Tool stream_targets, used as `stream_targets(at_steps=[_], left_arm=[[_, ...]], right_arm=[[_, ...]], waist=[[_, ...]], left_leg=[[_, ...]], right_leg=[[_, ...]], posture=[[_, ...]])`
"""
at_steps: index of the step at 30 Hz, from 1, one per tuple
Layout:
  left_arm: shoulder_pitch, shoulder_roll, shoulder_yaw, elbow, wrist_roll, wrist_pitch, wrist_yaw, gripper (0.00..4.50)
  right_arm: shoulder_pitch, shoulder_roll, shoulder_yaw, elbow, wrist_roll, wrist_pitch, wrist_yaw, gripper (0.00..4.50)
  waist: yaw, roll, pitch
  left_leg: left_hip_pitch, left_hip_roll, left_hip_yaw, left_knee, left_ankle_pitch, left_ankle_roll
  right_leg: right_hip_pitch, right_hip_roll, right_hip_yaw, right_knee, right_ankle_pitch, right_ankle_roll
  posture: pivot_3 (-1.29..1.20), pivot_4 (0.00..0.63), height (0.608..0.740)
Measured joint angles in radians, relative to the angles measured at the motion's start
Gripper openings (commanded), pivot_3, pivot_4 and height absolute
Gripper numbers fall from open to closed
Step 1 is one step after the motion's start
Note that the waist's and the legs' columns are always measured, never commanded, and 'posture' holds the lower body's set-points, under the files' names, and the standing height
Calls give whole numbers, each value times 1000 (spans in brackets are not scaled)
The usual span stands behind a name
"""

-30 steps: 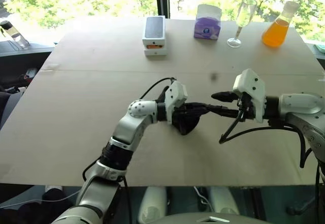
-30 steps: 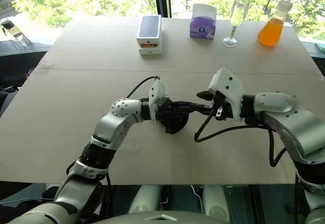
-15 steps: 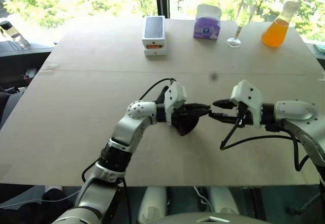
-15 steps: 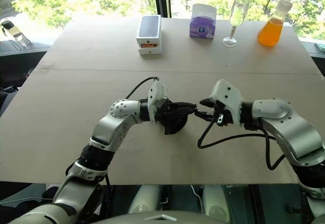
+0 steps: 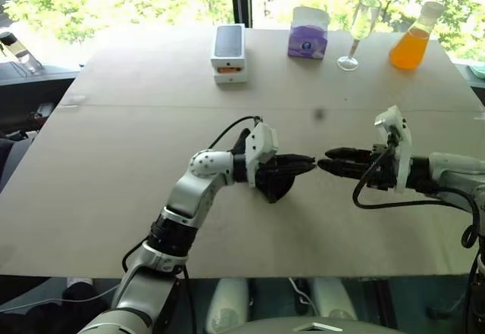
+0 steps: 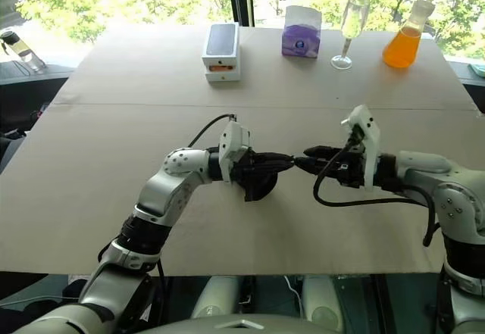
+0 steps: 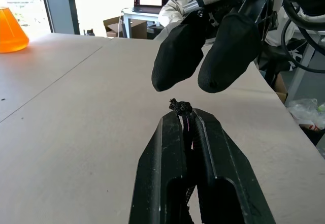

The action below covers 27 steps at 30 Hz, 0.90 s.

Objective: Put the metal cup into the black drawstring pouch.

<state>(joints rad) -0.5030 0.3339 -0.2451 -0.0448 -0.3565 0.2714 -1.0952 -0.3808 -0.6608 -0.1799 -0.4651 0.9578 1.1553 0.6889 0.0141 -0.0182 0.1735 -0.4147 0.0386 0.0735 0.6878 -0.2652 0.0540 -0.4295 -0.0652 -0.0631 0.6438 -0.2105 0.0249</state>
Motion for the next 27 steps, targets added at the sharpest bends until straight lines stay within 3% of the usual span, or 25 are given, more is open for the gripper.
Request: stream_targets(at_steps=[13, 27], left_arm=[[-1, 0, 0, 18, 0, -3, -2, 0], [-2, 4, 0, 13, -1, 19, 0, 0]], right_arm=[[5, 79, -3, -21, 150, 21, -192, 1826], [48, 75, 35, -30, 130, -8, -217, 1826]], waist=[[0, 0, 0], [0, 0, 0]], left_leg=[[0, 0, 0, 0, 0, 0], [0, 0, 0, 0, 0, 0]], right_leg=[[0, 0, 0, 0, 0, 0], [0, 0, 0, 0, 0, 0]], posture=[[0, 150, 737], [0, 150, 737]])
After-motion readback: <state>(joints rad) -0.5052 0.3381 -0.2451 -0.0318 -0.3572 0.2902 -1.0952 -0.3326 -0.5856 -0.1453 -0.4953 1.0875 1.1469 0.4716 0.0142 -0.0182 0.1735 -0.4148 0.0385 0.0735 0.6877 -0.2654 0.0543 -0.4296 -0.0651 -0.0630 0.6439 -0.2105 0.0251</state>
